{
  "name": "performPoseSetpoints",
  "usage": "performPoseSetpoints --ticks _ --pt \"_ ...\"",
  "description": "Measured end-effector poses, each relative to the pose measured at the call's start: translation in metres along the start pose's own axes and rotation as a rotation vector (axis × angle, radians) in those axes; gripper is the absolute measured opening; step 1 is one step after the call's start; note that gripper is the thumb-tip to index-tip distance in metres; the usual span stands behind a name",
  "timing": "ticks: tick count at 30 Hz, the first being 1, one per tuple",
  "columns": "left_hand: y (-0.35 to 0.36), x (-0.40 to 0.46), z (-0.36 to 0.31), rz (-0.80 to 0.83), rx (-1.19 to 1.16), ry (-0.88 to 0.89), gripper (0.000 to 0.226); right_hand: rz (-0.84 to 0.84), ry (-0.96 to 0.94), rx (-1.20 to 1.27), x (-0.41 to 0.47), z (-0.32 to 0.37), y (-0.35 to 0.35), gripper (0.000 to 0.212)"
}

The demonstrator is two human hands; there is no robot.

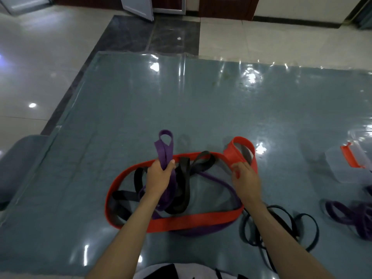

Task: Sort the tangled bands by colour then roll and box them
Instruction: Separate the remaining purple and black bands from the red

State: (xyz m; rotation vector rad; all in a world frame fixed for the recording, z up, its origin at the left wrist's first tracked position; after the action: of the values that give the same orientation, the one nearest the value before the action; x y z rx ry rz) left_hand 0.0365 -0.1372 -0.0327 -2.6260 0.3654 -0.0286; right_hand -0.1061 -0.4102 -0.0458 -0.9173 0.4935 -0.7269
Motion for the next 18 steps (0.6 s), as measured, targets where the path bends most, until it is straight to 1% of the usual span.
performPoseSetpoints --ticks 2,4,6,7,9,11,12,13,14,16,17,18 --pt "-0.013 0.005 0.002 -0.031 -0.073 -0.034 0.017 0.102 0.007 0.041 -0.001 0.012 0.016 0.02" --pt "-0.026 0.008 0.002 -0.025 -0.079 -0.04 0.013 0.219 0.007 0.055 -0.003 0.022 0.032 0.019" --pt "-0.039 0.012 0.006 -0.035 -0.081 -0.044 0.012 0.345 -0.029 0.018 -0.008 0.031 0.046 0.025" --pt "-0.046 0.013 0.008 -0.049 -0.096 -0.049 0.013 0.414 -0.053 -0.023 -0.011 0.034 0.052 0.032" --pt "-0.059 0.015 0.012 -0.077 -0.128 -0.06 0.014 0.516 -0.099 -0.154 -0.018 0.038 0.064 0.054" --pt "-0.071 0.016 0.016 -0.101 -0.103 -0.038 0.015 0.524 -0.103 -0.29 -0.023 0.038 0.072 0.072" --pt "-0.077 0.017 0.018 -0.112 -0.092 -0.03 0.017 0.497 -0.1 -0.365 -0.025 0.036 0.074 0.077" --pt "-0.081 0.017 0.019 -0.123 -0.104 -0.03 0.019 0.448 -0.1 -0.446 -0.027 0.035 0.075 0.075" --pt "-0.084 0.017 0.019 -0.135 -0.135 -0.037 0.022 0.387 -0.107 -0.535 -0.028 0.034 0.072 0.067" --pt "-0.089 0.016 0.016 -0.178 -0.227 -0.046 0.021 0.295 -0.11 -0.669 -0.026 0.034 0.061 0.04" --pt "-0.091 0.015 0.011 -0.212 -0.286 -0.043 0.018 0.276 -0.104 -0.72 -0.025 0.032 0.055 0.03" --pt "-0.092 0.014 0.006 -0.246 -0.347 -0.035 0.015 0.276 -0.101 -0.77 -0.024 0.029 0.049 0.026"
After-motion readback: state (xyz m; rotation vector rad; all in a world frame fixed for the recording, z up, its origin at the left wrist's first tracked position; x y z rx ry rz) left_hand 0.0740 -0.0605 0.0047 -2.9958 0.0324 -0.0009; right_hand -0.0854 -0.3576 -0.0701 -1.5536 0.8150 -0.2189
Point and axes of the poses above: each hand's wrist, its own x-axis towards the middle knuckle, its own y-axis out of the palm, z = x × y, the point moved 3 cm from there along x, towards the middle knuckle, and after that the axes turned 14 degrees about y, right-handed, at the moved point
